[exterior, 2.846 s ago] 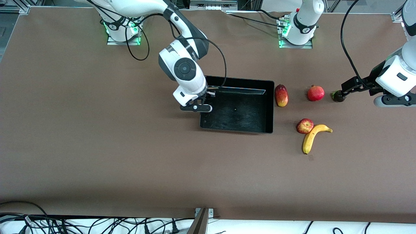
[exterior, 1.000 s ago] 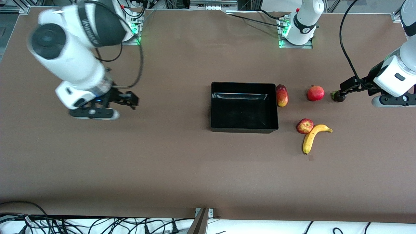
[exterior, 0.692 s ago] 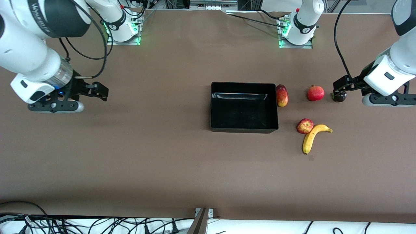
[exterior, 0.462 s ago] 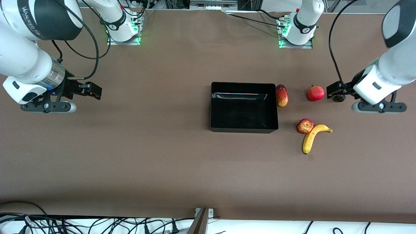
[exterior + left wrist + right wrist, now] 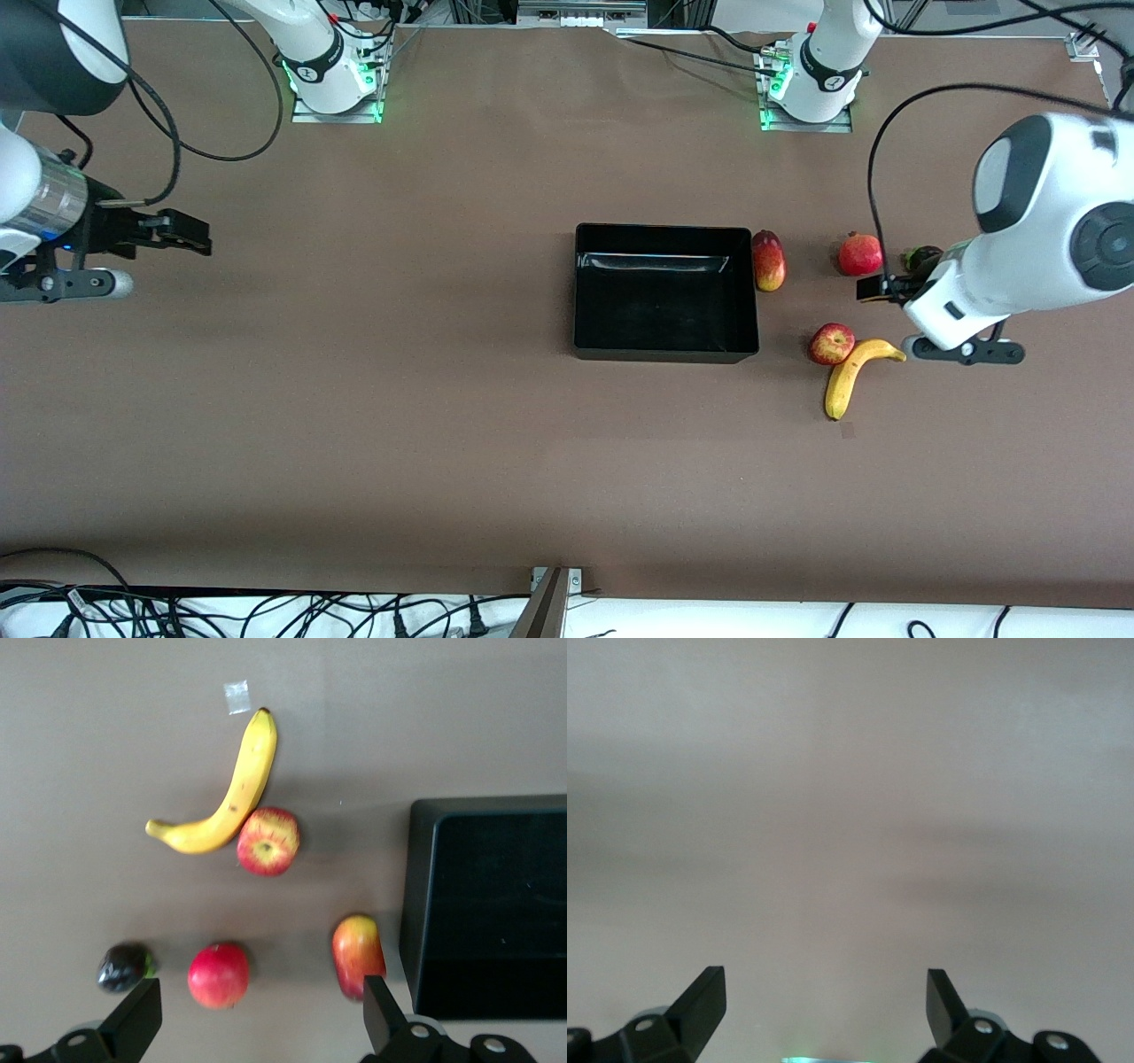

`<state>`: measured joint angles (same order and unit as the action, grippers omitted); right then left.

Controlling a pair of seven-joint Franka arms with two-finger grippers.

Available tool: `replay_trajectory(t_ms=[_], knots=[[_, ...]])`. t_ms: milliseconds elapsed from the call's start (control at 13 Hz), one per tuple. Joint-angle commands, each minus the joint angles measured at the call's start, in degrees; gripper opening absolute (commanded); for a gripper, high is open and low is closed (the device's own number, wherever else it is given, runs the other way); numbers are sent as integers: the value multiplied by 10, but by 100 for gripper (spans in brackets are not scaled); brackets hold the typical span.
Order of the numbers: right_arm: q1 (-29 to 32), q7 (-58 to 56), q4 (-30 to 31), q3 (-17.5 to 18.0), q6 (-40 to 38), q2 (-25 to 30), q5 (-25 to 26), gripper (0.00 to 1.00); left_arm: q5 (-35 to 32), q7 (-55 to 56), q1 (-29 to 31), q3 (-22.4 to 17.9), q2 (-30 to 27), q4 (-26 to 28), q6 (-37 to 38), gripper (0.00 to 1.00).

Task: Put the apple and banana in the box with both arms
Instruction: 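Move the left gripper over the small apple beside the banana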

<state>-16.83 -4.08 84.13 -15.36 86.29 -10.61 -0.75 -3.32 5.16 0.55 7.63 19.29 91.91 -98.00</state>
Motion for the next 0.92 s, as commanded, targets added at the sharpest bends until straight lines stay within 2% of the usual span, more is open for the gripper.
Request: replay_trajectory(t_ms=[0,77,154,308,385,462,615,846], knots=[[114,-17,146,121,98,108,25,100,-10,-39,3,1,-9,106,-123,100],[153,-32,161,152,106,119,19,100,-10,-48,7,1,-7,138,-172,100],[170,-34,156,157,100,119,5,100,-10,-51,10,1,-6,170,-222,100],[201,-30,134,155,101,119,-54,100,-11,-60,17,1,3,216,-298,100],[210,-36,126,152,96,112,-58,100,-10,-76,18,1,14,226,-327,100],[207,-33,114,148,88,111,-49,100,-10,-87,24,1,29,226,-343,100],[186,-33,109,148,68,116,16,100,-10,-128,44,1,52,229,-376,100],[179,-25,108,148,67,115,20,100,-6,-147,60,2,69,238,-400,100]])
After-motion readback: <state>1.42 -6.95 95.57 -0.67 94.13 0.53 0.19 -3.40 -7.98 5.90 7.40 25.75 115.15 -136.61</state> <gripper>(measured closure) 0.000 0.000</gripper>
